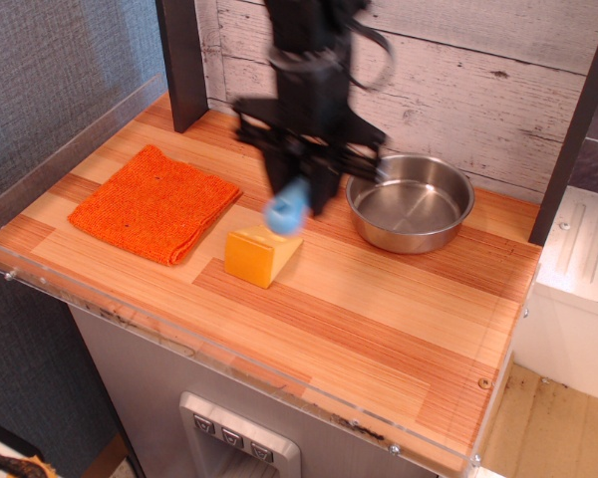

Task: Move the scoop and place it on the orange cloth.

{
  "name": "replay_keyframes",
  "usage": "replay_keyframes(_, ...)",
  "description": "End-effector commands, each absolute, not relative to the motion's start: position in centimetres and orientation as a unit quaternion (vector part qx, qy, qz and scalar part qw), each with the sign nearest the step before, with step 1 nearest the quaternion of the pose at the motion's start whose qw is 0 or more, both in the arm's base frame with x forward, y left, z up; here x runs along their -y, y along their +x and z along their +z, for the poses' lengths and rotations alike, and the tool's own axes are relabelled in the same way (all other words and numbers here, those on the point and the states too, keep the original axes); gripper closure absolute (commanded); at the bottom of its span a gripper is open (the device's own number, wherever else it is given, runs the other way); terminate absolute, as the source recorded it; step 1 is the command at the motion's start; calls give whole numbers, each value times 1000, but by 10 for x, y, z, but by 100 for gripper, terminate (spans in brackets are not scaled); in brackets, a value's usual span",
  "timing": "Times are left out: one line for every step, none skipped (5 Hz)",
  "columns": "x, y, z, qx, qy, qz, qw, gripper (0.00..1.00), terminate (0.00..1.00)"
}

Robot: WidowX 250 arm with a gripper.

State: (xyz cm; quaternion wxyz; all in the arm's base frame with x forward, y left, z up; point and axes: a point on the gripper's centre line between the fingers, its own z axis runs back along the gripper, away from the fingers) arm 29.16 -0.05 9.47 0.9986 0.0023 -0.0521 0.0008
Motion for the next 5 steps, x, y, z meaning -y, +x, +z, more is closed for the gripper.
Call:
replay_keyframes(-78, 303, 96, 50, 46, 18, 998, 100, 0)
replay_keyframes(-103, 307, 83, 50, 39, 29, 998, 100, 0)
replay_keyframes(-128, 310, 66, 46, 32, 34, 998, 100, 0)
replay_keyframes(-134, 310, 61, 55, 26, 27, 998, 100, 0)
replay_keyframes(-140, 307, 56, 57, 34, 35, 997, 100, 0)
